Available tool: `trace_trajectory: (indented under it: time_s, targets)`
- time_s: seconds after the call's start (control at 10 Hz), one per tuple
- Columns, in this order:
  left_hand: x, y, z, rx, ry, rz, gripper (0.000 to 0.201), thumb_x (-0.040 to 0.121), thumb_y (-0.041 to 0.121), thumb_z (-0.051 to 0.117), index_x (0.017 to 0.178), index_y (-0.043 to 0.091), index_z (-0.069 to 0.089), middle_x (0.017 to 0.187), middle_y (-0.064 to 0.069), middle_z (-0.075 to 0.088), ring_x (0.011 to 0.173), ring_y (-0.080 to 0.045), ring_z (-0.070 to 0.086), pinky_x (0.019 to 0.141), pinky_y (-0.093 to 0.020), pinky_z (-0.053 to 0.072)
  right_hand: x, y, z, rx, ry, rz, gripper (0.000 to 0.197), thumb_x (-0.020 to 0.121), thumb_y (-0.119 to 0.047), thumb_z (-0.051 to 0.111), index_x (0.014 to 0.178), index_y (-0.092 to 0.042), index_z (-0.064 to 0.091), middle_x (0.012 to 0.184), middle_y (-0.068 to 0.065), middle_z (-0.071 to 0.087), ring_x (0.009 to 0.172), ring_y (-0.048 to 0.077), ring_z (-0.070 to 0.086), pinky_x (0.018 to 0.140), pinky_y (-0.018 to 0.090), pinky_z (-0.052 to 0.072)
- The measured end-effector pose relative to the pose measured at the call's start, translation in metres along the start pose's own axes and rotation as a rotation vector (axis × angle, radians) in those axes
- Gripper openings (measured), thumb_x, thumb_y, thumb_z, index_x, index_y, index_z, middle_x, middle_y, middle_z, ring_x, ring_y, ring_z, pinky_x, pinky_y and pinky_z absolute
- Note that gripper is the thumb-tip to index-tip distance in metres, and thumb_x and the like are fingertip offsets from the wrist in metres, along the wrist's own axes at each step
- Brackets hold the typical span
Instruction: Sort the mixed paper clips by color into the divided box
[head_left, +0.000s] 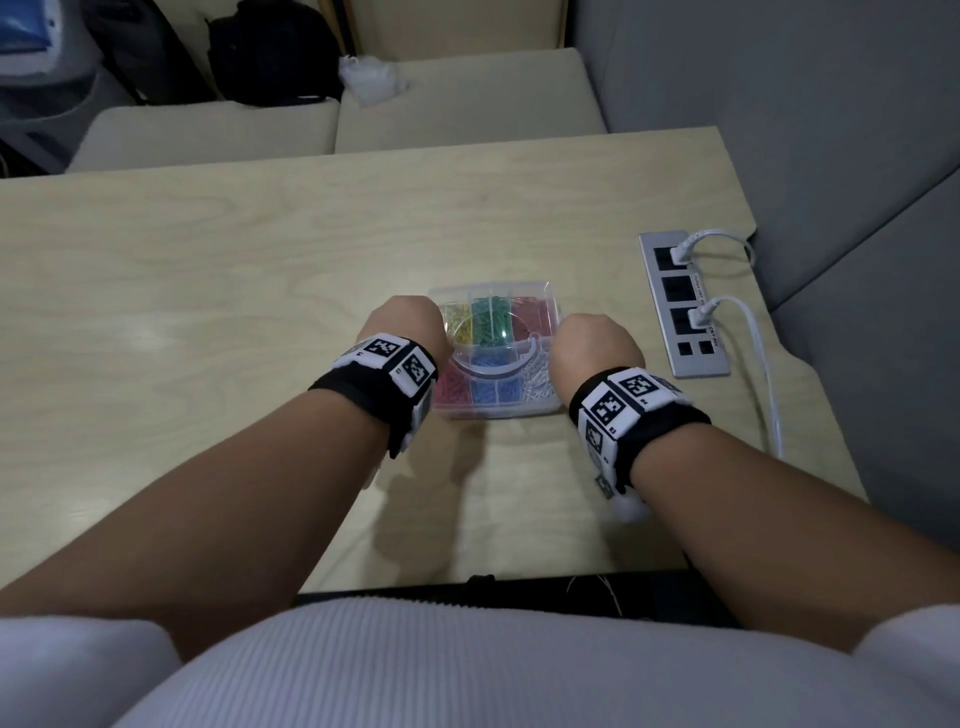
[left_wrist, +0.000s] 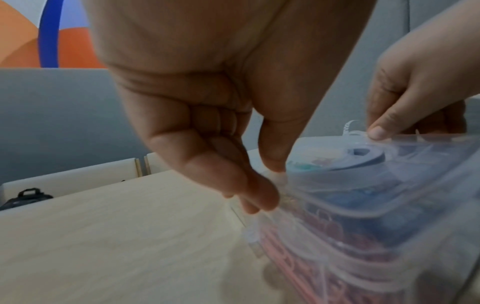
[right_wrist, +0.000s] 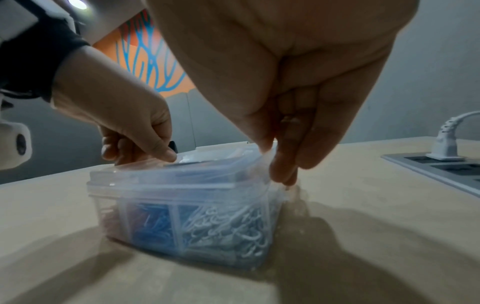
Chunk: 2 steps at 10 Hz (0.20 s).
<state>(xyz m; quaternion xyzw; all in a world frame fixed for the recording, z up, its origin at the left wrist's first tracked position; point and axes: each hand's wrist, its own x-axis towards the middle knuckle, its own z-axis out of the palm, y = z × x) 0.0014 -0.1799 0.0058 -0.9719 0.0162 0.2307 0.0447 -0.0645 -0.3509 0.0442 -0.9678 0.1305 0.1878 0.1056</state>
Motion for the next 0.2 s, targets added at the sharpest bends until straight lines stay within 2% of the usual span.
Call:
trace_trajectory:
  time_s: [0.1, 0.2]
  targets:
    - [-0.005, -0.004, -0.015, -0.043, 0.05, 0.073, 0.053, 0.093, 0.049, 0.051, 0.058, 0.009, 0.046, 0.067, -0.005, 0.055, 0.069, -0.025, 0.053, 0.064, -0.03, 0.042, 0.005, 0.005, -0.003, 0.031, -0.03, 0.02, 0.025, 0.091, 0.0, 0.043, 0.098, -0.003, 0.067, 0.098, 0.014, 0.067, 0.075, 0.026, 0.054, 0.067, 0.031, 0.047]
    - [0.003, -0.014, -0.018, -0.14, -0.033, 0.004, 0.06, 0.098, 0.051, 0.035, 0.065, 0.007, 0.06, 0.083, -0.008, 0.071, 0.067, -0.026, 0.059, 0.07, -0.031, 0.049, 0.006, 0.008, -0.009, 0.065, -0.064, 0.06, 0.028, 0.098, -0.009, 0.041, 0.113, -0.006, 0.064, 0.102, 0.013, 0.067, 0.081, 0.026, 0.057, 0.073, 0.032, 0.05]
